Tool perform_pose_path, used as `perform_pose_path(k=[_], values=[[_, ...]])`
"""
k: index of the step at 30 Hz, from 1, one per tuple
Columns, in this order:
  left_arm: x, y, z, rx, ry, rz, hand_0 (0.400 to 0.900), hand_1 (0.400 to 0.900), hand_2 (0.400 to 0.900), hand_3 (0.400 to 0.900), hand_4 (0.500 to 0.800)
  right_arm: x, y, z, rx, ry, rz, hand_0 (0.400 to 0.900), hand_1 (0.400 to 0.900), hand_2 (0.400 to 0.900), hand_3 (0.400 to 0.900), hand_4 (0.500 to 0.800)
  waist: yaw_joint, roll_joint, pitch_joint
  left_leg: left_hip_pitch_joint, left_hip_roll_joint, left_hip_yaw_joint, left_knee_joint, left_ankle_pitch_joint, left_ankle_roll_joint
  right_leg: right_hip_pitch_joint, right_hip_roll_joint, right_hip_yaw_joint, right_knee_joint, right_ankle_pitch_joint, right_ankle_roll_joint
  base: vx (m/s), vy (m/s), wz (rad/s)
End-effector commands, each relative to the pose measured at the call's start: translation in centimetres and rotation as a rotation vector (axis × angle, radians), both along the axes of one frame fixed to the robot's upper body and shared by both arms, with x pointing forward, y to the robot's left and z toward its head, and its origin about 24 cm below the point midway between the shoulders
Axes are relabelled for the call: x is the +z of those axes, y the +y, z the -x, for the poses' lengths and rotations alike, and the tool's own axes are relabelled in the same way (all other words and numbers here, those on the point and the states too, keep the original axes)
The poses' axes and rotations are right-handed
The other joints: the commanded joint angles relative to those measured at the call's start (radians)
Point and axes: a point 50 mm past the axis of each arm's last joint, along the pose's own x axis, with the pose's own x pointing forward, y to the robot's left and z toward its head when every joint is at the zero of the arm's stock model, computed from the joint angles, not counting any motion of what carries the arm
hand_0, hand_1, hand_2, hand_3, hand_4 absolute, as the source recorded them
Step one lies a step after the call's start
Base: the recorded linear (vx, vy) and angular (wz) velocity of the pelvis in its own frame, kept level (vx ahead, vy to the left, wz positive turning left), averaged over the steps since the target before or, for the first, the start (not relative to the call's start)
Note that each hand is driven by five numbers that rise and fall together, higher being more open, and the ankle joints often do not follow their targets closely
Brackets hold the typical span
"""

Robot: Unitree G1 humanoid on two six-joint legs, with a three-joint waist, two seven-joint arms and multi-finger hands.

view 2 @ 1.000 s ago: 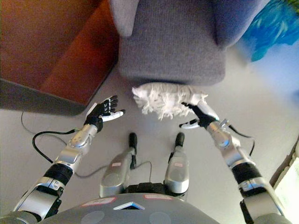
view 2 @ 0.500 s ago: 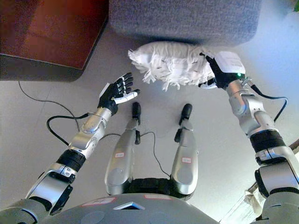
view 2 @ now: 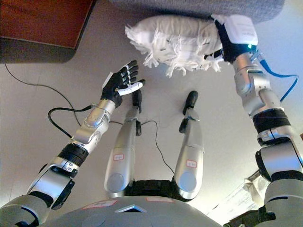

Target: Pick up the pillow and put it on the sofa.

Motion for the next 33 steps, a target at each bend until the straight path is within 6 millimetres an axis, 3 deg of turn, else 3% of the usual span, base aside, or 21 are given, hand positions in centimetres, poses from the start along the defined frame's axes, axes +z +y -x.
perform_pose_path(k=[1,6,16,25,26,32,33], values=[[2.9,-0.5,0.6,-0.04,-0.153,0.089,0.9,0.9,0.9,0.9,0.8,5.6,-0.5,-0.1,0.0,-0.209,0.018,0.9,0.9,0.9,0.9,0.8,0.011,0.001,0.006,-0.077,0.01,0.007,0.209,-0.182,0.009,-0.065,0.002,0.03,0.111,-0.046,0.039,0.0,0.0,0.0],[3.8,-0.6,0.6,-0.049,-0.183,0.1,0.9,0.9,0.9,0.9,0.8,7.8,0.0,-0.4,0.019,-0.244,0.013,0.9,0.9,0.9,0.9,0.8,0.019,0.004,0.006,-0.182,0.005,0.003,0.306,-0.218,0.016,-0.17,-0.005,0.048,0.213,-0.088,0.034,0.0,0.013,-0.01],[4.1,-0.7,0.6,-0.043,-0.183,0.128,0.9,0.9,0.9,0.9,0.8,9.1,1.0,-1.3,0.045,-0.233,-0.036,0.9,0.9,0.9,0.9,0.8,0.031,-0.001,0.006,-0.321,-0.012,-0.015,0.403,-0.243,0.026,-0.3,-0.015,0.053,0.331,-0.134,0.029,0.01,0.005,0.04],[4.4,-0.7,0.6,-0.038,-0.188,0.143,0.9,0.9,0.9,0.9,0.8,11.4,2.0,-1.7,0.057,-0.26,-0.016,0.9,0.9,0.9,0.9,0.8,0.038,-0.007,0.006,-0.38,-0.016,-0.026,0.429,-0.242,0.024,-0.36,-0.013,0.053,0.351,-0.133,0.026,0.01,-0.002,0.0],[4.3,-0.7,0.7,-0.037,-0.184,0.147,0.9,0.9,0.9,0.9,0.8,11.6,2.0,-1.8,0.051,-0.26,-0.011,0.9,0.9,0.9,0.9,0.8,0.041,-0.007,0.006,-0.366,-0.009,-0.029,0.439,-0.276,0.02,-0.351,-0.008,0.057,0.369,-0.166,0.035,0.08,-0.026,-0.06],[4.2,-0.6,0.6,-0.029,-0.17,0.148,0.9,0.9,0.9,0.9,0.8,14.1,3.5,-2.4,0.042,-0.284,0.017,0.9,0.9,0.9,0.9,0.8,0.044,-0.016,0.006,-0.382,-0.008,-0.031,0.441,-0.273,0.017,-0.365,-0.004,0.056,0.369,-0.166,0.032,0.01,-0.001,-0.02],[4.2,-0.6,0.6,-0.03,-0.167,0.145,0.9,0.9,0.9,0.9,0.8,14.3,4.1,-2.6,0.051,-0.271,0.021,0.4,0.4,0.4,0.4,0.5,0.045,-0.019,0.006,-0.383,-0.009,-0.032,0.44,-0.272,0.017,-0.364,-0.003,0.053,0.368,-0.166,0.031,0.0,0.0,0.0]])
